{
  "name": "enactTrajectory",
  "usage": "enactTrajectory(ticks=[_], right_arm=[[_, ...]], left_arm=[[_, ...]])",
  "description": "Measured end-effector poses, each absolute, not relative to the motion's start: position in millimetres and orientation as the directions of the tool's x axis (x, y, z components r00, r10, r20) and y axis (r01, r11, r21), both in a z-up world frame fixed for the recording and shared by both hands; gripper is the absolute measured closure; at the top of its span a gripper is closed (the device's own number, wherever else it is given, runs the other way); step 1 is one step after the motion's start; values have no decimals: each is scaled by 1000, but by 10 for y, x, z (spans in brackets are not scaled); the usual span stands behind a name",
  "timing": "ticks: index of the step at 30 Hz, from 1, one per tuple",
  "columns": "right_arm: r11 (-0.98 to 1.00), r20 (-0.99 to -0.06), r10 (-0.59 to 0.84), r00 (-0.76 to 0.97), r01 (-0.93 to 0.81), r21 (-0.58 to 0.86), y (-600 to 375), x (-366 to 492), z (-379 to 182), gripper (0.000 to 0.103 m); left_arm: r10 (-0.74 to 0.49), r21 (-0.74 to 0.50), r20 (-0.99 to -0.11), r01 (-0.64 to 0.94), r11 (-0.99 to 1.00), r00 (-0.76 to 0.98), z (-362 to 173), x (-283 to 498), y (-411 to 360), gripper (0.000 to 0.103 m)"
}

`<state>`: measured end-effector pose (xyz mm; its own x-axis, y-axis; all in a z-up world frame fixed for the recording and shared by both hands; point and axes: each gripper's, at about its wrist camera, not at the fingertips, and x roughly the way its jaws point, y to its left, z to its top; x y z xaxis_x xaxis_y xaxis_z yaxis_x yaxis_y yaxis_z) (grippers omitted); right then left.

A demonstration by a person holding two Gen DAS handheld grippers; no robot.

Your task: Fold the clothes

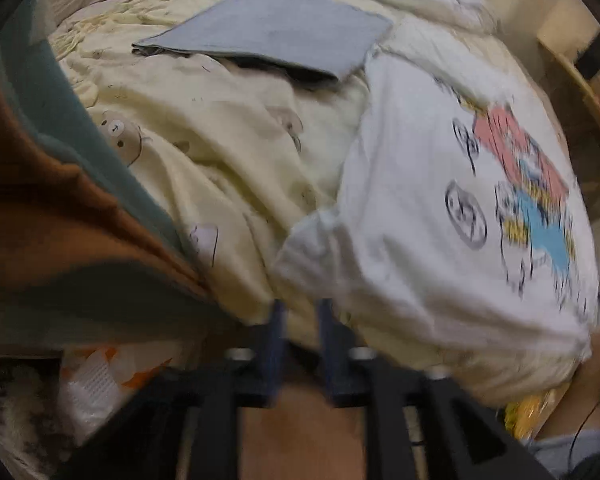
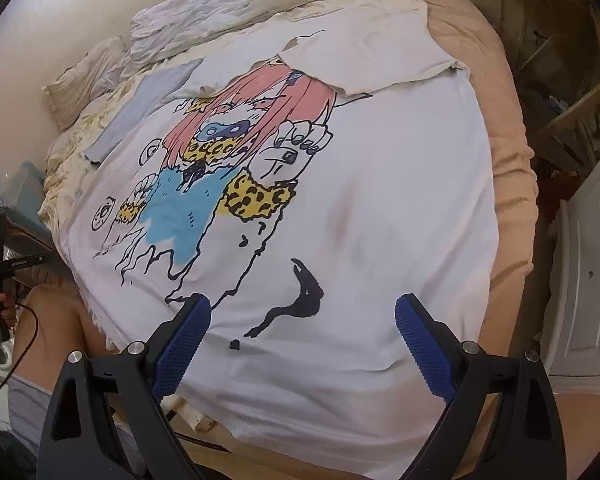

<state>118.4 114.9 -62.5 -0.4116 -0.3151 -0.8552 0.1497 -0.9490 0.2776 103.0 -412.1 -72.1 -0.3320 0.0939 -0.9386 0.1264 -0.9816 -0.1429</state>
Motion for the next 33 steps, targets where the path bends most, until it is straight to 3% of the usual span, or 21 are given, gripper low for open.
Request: enactTrajectory(ticks=[4,8,9,10,16,18,24,27,29,30,31,33], right_arm=[[-950,-855,-310,-416,160,267,1125,1186,-607,8],[-954,-858,-299,-418,163,254,1113,1197,-615,8],[-954,-858,-299,-418,159,254,1126,1193,-618,8],[-954,-858,-298,-419,155,255,1139,1189,-622,8],[-953,-856,-302,-419,139,268,1195,1177,-627,8],[-952,-855,-305,-419,134,273,1212,1173,-628,8],[-947,-845,-321,-429,151,283,1172,1152,-587,8],[-944,-837,-330,-437,152,292,1183,1159,-559,8],[-938,-826,-346,-445,157,309,1218,1170,-513,8],[-933,-818,-359,-450,161,321,1251,1177,-461,8],[-926,-804,-375,-462,149,346,1339,1200,-381,8],[-910,-775,-403,-487,123,396,1518,1245,-223,8]], left_arm=[[132,-201,-924,162,-966,-360,-802,885,-4177,66],[112,-181,-933,176,-968,-342,-825,847,-4153,67],[107,-175,-935,179,-968,-337,-830,837,-4147,85],[102,-170,-938,183,-968,-332,-836,828,-4141,95],[96,-171,-927,179,-969,-361,-591,1068,-4041,96],[65,-139,-923,172,-975,-379,-451,1161,-4021,101],[18,-89,-951,219,-972,-307,-593,1272,-4166,101],[46,-128,-948,243,-962,-314,-595,1276,-4205,101],[58,-142,-948,253,-957,-314,-609,1258,-4200,95],[68,-154,-948,264,-952,-310,-634,1233,-4202,79],[78,-167,-948,275,-947,-307,-659,1207,-4204,71],[88,-188,-942,291,-938,-325,-665,1156,-4181,67]])
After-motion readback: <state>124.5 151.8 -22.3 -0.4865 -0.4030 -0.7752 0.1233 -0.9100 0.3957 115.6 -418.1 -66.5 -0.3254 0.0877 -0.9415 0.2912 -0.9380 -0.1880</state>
